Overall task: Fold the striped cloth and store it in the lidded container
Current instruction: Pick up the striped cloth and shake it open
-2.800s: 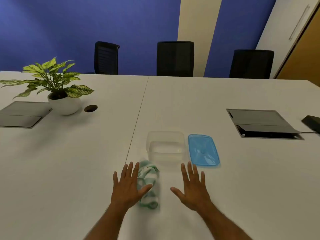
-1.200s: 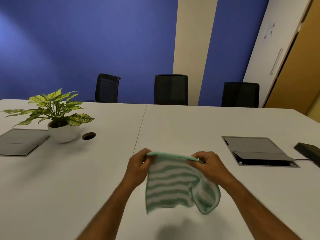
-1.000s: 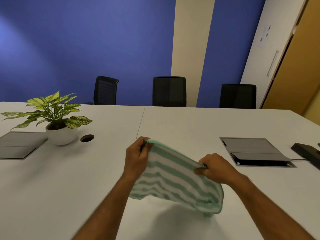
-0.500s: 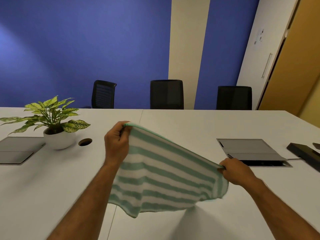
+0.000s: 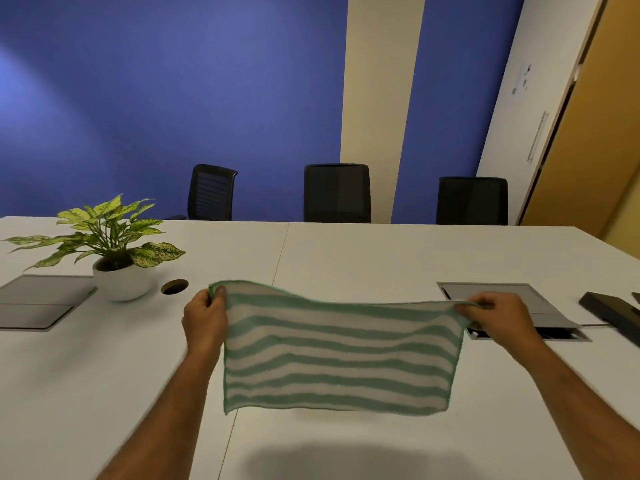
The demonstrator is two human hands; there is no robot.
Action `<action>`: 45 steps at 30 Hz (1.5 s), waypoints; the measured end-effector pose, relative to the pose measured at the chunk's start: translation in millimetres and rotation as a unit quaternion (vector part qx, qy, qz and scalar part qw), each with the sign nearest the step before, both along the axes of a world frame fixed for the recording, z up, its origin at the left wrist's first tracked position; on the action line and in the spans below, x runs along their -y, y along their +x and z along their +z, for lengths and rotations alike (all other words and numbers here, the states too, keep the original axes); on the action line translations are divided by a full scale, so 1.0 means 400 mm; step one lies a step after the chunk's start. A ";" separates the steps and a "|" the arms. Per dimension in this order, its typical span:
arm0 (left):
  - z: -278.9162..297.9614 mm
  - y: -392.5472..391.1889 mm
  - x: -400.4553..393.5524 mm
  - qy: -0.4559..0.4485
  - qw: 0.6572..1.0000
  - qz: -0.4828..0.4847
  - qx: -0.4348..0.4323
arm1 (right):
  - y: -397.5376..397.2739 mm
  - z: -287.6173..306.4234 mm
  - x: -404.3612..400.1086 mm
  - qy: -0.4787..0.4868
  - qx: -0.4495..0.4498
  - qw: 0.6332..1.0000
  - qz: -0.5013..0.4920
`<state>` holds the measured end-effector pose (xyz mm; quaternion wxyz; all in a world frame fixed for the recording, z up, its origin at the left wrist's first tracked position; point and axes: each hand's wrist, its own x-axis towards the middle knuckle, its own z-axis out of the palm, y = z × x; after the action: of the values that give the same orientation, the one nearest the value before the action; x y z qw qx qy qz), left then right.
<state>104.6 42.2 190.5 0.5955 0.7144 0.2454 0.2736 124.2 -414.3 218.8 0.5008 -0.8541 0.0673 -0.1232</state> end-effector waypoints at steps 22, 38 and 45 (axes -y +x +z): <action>0.261 0.035 0.372 0.131 0.916 -0.374 0.059 | 0.032 0.233 -0.356 0.028 0.131 0.975 0.176; 0.328 0.091 0.358 0.115 0.929 -0.326 0.131 | 0.057 0.265 -0.317 -0.048 0.082 0.964 0.249; 0.375 0.123 0.262 0.155 0.944 -0.237 0.171 | 0.081 0.266 -0.231 -0.050 0.068 0.973 0.216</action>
<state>153.7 -62.8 340.6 0.5581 0.7778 -0.0818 0.2774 156.5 -322.1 325.2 0.4754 -0.8622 -0.1588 -0.0733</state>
